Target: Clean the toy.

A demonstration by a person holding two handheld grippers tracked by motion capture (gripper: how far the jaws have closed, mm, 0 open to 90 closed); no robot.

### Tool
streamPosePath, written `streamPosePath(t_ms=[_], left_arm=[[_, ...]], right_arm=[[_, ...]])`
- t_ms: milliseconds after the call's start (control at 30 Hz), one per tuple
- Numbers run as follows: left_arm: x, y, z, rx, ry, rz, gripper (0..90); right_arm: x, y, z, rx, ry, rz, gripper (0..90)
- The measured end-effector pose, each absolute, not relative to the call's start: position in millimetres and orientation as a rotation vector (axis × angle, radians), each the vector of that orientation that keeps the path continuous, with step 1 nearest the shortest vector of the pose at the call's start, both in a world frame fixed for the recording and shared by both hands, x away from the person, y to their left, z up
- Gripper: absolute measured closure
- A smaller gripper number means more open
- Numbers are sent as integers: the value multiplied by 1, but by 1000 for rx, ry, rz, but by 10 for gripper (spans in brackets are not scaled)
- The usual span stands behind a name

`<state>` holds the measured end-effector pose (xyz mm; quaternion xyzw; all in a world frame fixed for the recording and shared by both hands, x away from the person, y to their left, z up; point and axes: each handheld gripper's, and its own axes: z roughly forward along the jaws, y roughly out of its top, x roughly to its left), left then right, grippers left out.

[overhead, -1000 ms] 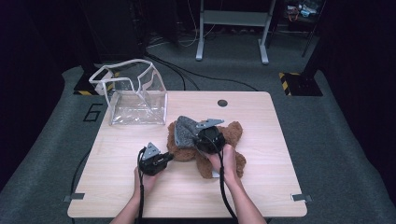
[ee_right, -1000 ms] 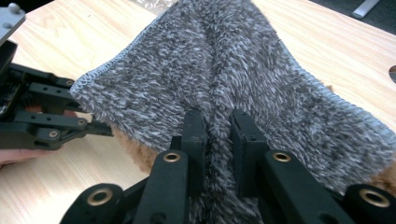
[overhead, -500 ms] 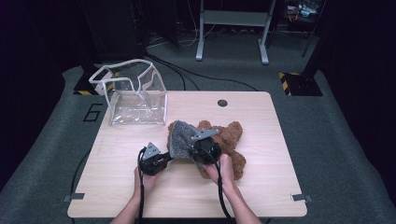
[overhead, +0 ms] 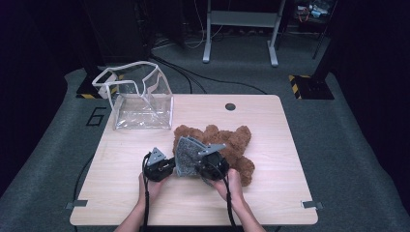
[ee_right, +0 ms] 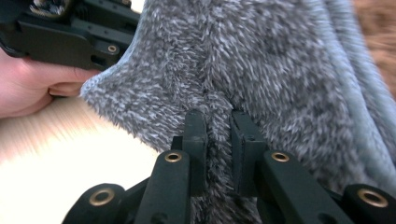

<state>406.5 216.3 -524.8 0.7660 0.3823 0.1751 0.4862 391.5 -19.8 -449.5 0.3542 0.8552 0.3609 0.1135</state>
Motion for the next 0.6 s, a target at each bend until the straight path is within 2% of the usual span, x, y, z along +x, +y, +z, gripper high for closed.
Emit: streamPosePath(t_ms=[167,200,400,500,600], left_arm=[[407,216,-525,1863,930,425,808],[407,217,-525,1863,930,425,808],[406,216,-525,1863,932,421,808],[406,216,-525,1862,932,421,808],[407,217,-525,1861,928,431,808]], right_arm=[[390,-41,-432,1086,2421,1145,788],[393,-49,-416,1098,2371,1181,789],[413,-48,-381,1096,2288,1201,788],[422,-41,-380,1100,2292,1191,788],[437,-25,-394,1128,2329,1148,788]])
